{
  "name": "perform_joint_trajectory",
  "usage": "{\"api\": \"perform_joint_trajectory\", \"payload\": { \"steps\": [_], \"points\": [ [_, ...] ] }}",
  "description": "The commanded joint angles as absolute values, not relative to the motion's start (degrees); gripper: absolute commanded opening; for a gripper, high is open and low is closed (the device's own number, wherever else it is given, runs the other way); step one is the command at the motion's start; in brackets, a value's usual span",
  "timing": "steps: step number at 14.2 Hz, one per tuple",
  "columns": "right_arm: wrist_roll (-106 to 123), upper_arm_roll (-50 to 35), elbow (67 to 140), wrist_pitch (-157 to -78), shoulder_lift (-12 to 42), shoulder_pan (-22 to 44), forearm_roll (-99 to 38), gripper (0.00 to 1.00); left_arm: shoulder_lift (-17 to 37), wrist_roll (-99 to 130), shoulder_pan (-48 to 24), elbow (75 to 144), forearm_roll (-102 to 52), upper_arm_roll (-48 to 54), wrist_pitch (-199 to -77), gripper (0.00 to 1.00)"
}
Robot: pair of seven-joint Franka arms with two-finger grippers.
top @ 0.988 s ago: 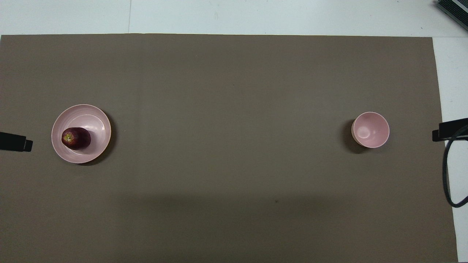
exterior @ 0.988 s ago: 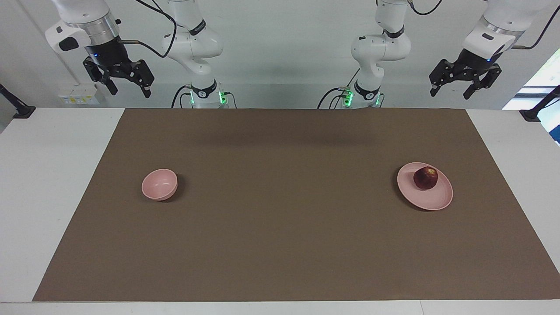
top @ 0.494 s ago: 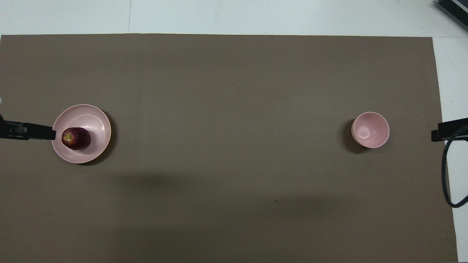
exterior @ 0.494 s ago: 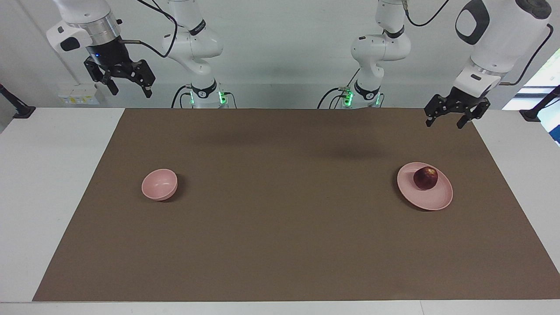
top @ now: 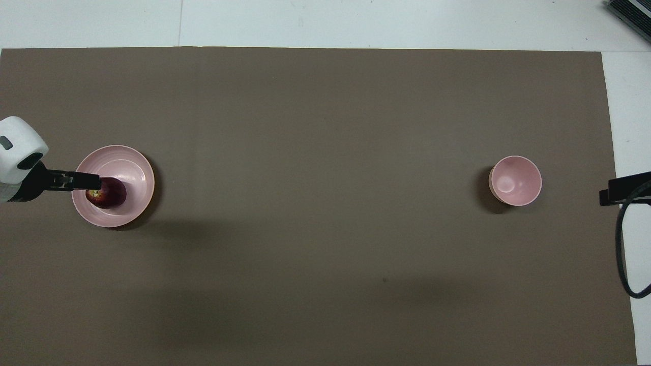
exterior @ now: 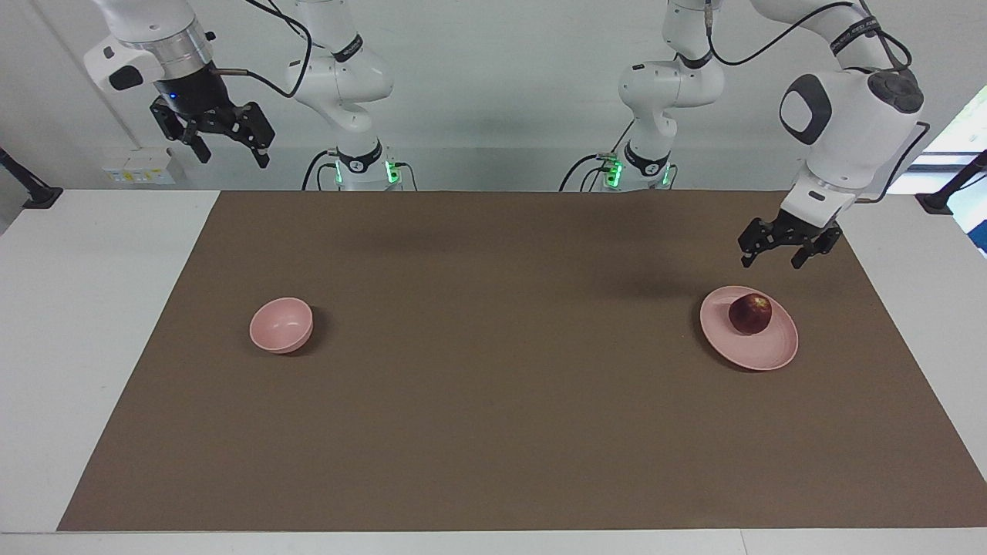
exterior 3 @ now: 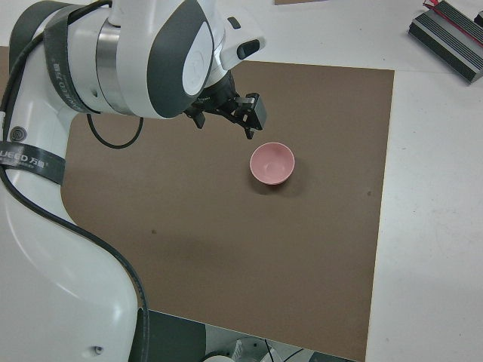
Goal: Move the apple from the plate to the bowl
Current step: 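Reach the left gripper over the plate and grasp the red apple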
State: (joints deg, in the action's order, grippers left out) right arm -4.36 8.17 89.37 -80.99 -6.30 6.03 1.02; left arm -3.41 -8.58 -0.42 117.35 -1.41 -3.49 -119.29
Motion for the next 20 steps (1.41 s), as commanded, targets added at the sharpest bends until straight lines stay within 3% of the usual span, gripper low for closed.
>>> {"api": "perform_joint_trajectory", "payload": {
  "steps": [1, 9, 13, 18, 19, 20],
  "points": [
    [-4.4, 7.7, 91.0, -81.7, -7.6, 6.2, 0.4, 1.0, 0.0, -11.9, 1.1, 118.0, -1.6, -3.8, -122.8, 1.0],
    [-4.4, 7.7, 91.7, -82.4, -7.5, 6.2, -1.4, 1.0, 7.5, -11.8, 2.6, 119.2, -1.6, -3.8, -129.7, 1.0],
    [-4.3, 7.7, 91.8, -82.4, -7.6, 6.2, -1.4, 1.0, 8.0, -11.5, 2.7, 124.1, -1.6, -3.6, -137.1, 1.0],
    [-4.3, 7.7, 91.8, -82.4, -7.6, 6.2, -1.4, 1.0, 9.8, -11.7, 2.8, 124.2, -1.6, -3.8, -139.4, 1.0],
    [-4.3, 7.7, 91.8, -82.4, -7.6, 6.2, -1.4, 1.0, 9.8, -11.7, 2.8, 124.2, -1.6, -3.6, -139.0, 0.91],
    [-4.3, 7.7, 91.8, -82.4, -7.6, 6.2, -1.5, 1.0, 9.7, -11.6, 2.8, 124.2, -1.6, -3.8, -138.5, 0.67]
  ]
}}
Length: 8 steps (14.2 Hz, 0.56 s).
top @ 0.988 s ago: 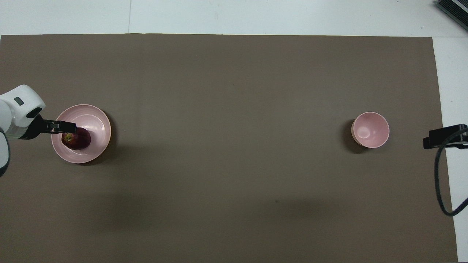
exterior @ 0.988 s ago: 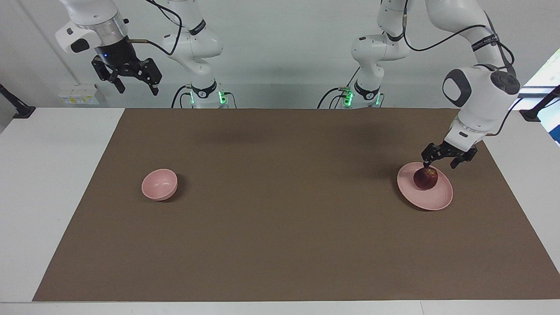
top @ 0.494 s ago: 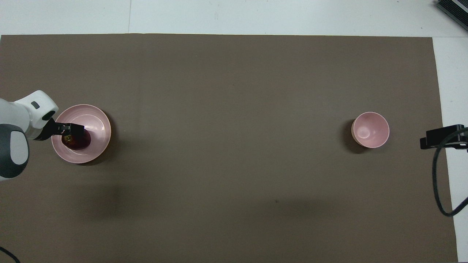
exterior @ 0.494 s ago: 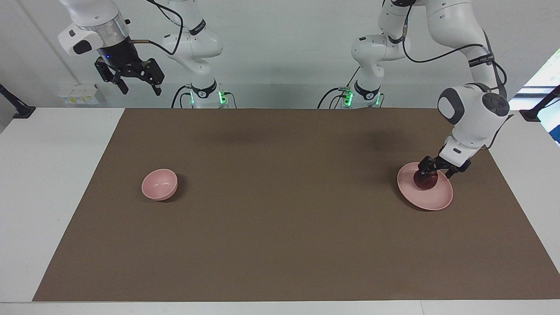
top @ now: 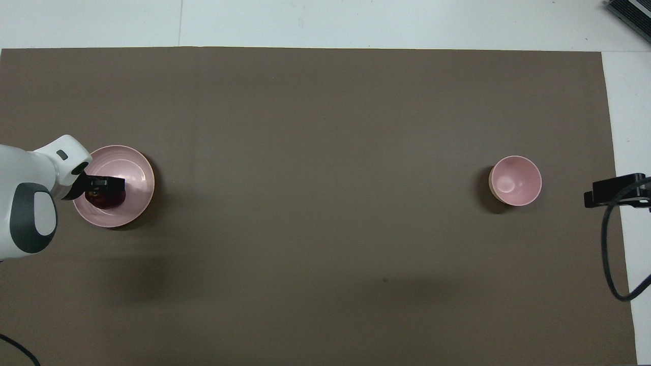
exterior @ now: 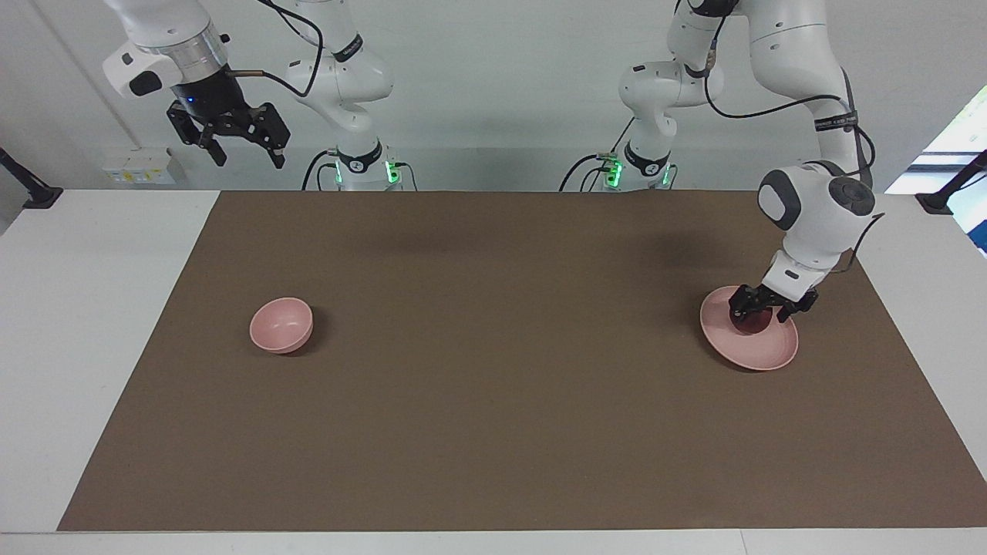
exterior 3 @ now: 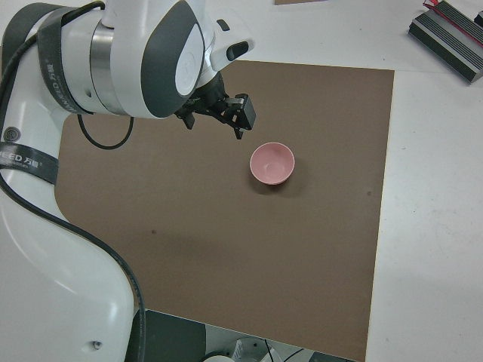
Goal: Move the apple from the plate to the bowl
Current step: 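Reach the left gripper over the plate and grasp the red apple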
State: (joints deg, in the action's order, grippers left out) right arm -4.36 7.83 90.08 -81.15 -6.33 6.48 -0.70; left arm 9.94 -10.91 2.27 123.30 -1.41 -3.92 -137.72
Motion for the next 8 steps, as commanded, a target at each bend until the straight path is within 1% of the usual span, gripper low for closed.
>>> {"api": "perform_joint_trajectory", "payload": {
  "steps": [1, 3, 4, 5, 8],
  "points": [
    [-4.3, 7.7, 91.8, -82.4, -7.6, 6.2, -1.5, 1.0, 9.7, -11.4, 2.8, 124.2, -1.6, -3.8, -138.4, 0.44],
    [-4.4, 7.7, 91.8, -82.4, -7.6, 6.2, -1.5, 1.0, 9.7, -11.3, 2.8, 124.1, -1.6, -3.8, -137.6, 0.13],
    [-4.3, 7.7, 91.8, -82.4, -7.6, 6.2, -1.5, 1.0, 9.7, -11.5, 2.8, 123.9, -1.6, -3.8, -137.1, 0.09],
    [-4.3, 7.7, 91.8, -82.4, -7.5, 6.2, -1.5, 1.0, 9.5, -11.4, 2.8, 123.6, -1.6, -3.8, -137.1, 0.01],
    [-4.4, 7.7, 91.8, -82.4, -7.4, 6.2, -1.7, 1.0, 7.8, -11.2, 2.7, 122.3, -1.9, -3.5, -135.4, 0.0]
  ]
}}
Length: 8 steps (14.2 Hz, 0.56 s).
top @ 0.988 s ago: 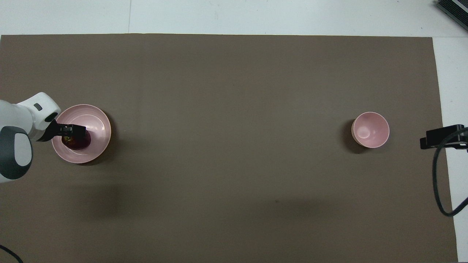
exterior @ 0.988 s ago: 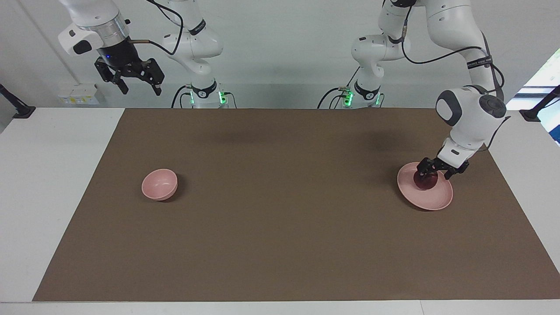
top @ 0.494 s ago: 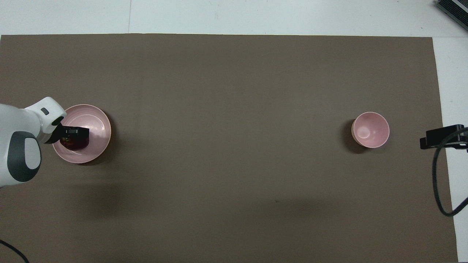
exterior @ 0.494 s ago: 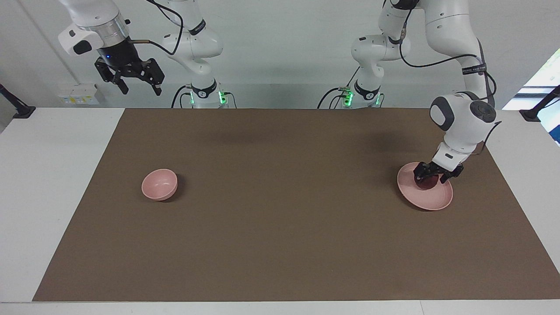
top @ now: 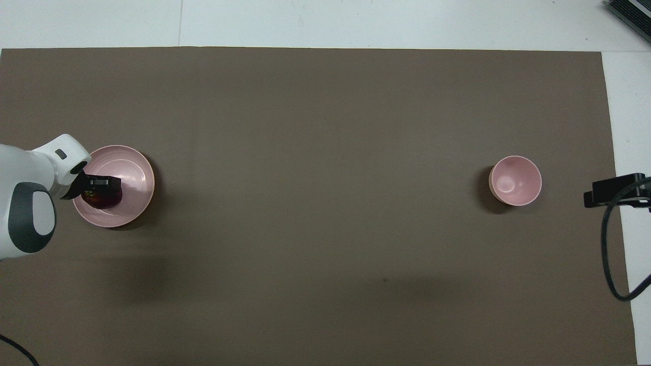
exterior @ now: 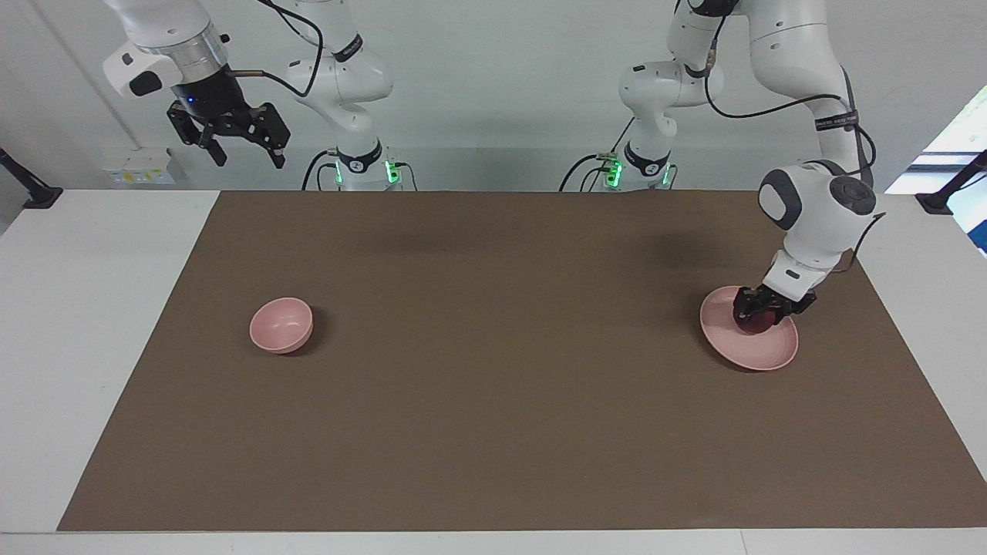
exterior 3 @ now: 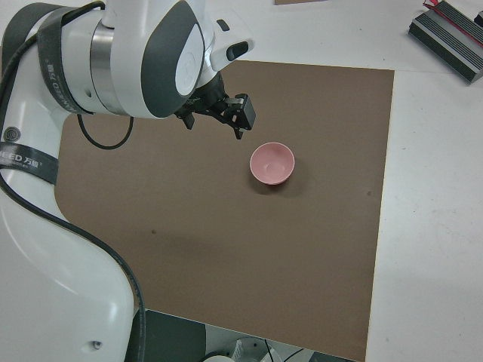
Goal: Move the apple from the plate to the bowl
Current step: 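Reach the left gripper over the plate and grasp the red apple, then lift the apple with the left gripper while the right gripper approaches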
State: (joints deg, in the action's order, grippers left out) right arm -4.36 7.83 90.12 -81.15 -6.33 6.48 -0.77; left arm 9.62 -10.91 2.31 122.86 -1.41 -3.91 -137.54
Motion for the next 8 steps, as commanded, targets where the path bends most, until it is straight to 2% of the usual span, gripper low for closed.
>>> {"api": "perform_joint_trajectory", "payload": {
  "steps": [1, 5, 8],
  "points": [
    [-4.4, 7.7, 91.8, -82.4, -7.4, 6.2, -2.0, 1.0, 6.6, -11.2, 2.6, 122.1, -2.1, -3.4, -134.0, 0.0],
    [-5.1, 7.7, 91.8, -82.2, -7.3, 6.2, -3.7, 1.0, 2.6, -10.7, -0.2, 122.1, -11.3, -2.5, -131.0, 0.0],
    [-7.3, 7.8, 93.9, -82.4, -7.0, 6.1, -7.2, 1.0, 2.5, -9.8, -1.9, 121.4, -16.3, 1.3, -131.1, 0.0]
  ]
}}
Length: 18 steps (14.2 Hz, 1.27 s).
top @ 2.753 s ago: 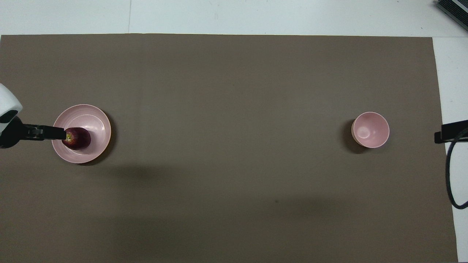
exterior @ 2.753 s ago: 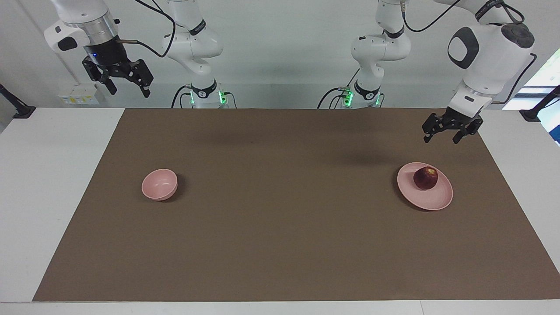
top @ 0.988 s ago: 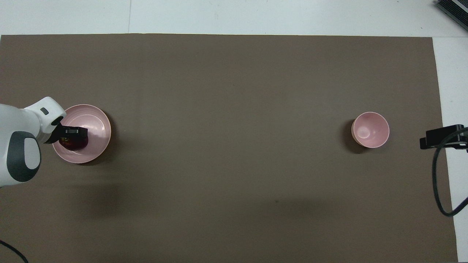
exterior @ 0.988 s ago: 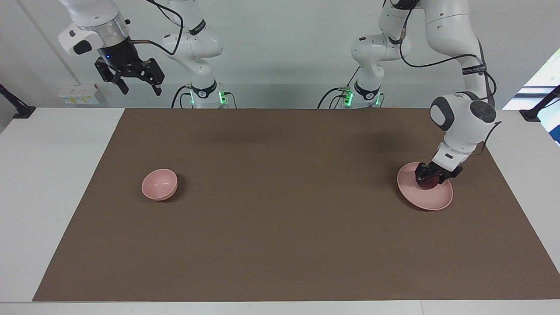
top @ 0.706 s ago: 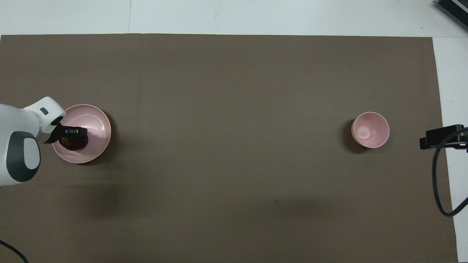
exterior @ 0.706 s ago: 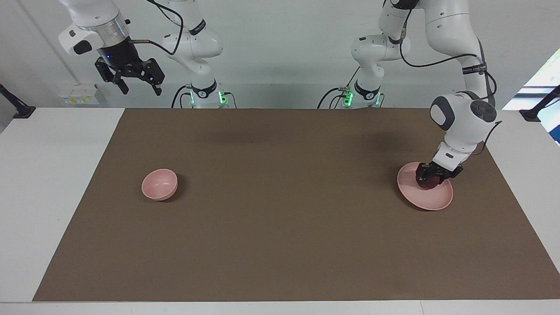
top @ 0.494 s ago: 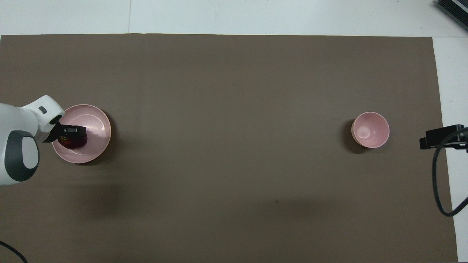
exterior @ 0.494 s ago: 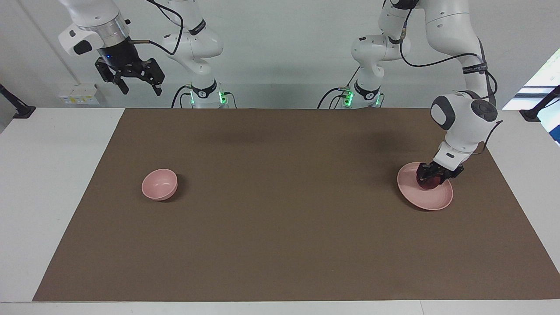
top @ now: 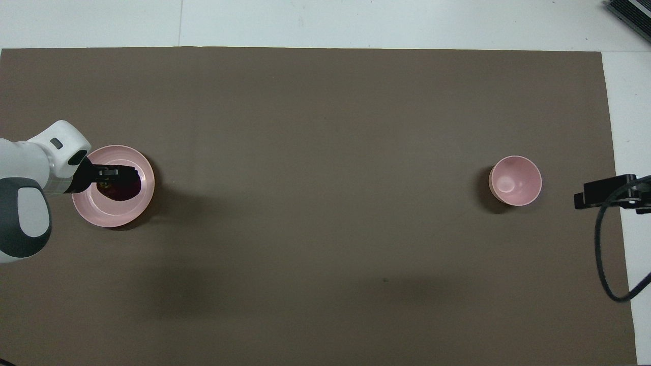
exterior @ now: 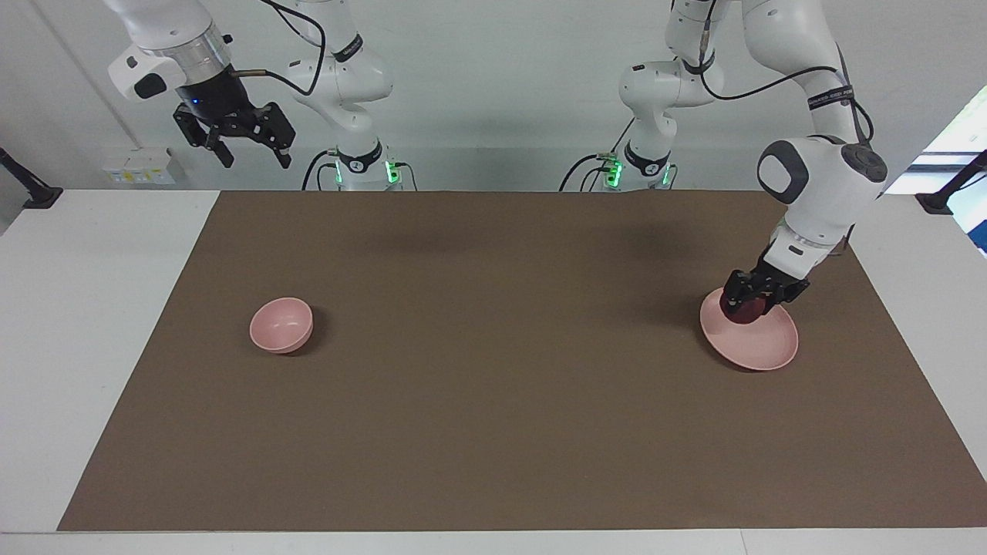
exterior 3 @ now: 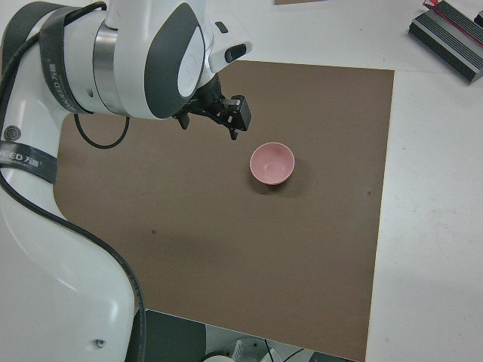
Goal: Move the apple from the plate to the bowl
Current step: 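Lift the apple with the left gripper while the right gripper approaches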
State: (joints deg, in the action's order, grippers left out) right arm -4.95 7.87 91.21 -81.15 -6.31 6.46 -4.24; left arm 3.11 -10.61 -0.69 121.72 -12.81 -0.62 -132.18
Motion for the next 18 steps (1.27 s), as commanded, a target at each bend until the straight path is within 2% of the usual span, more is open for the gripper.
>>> {"api": "perform_joint_trajectory", "payload": {
  "steps": [1, 3, 8, 13, 18],
  "points": [
    [-9.6, 7.8, 94.6, -82.9, -6.9, 6.2, -8.9, 1.0, 2.5, -7.8, -1.9, 121.4, -18.7, 3.1, -131.2, 0.0],
    [-16.1, 7.7, 95.8, -85.2, -6.7, 6.2, -13.9, 1.0, 2.7, -5.1, -1.9, 121.2, -23.3, 7.2, -132.1, 0.0],
    [-28.7, 7.8, 95.9, -85.5, -3.2, 6.2, -25.9, 1.0, 3.7, -4.4, -2.1, 118.0, -46.6, 15.2, -132.6, 0.0],
    [-42.4, 7.8, 95.8, -90.0, 0.9, 6.2, -38.1, 1.0, 3.4, -2.7, -2.1, 118.0, -64.5, 26.4, -148.6, 0.0],
    [-53.2, 7.7, 94.7, -93.6, 5.3, 8.0, -47.5, 1.0, 2.5, -1.9, -1.8, 116.4, -72.3, 34.7, -153.0, 0.0]
  ]
}}
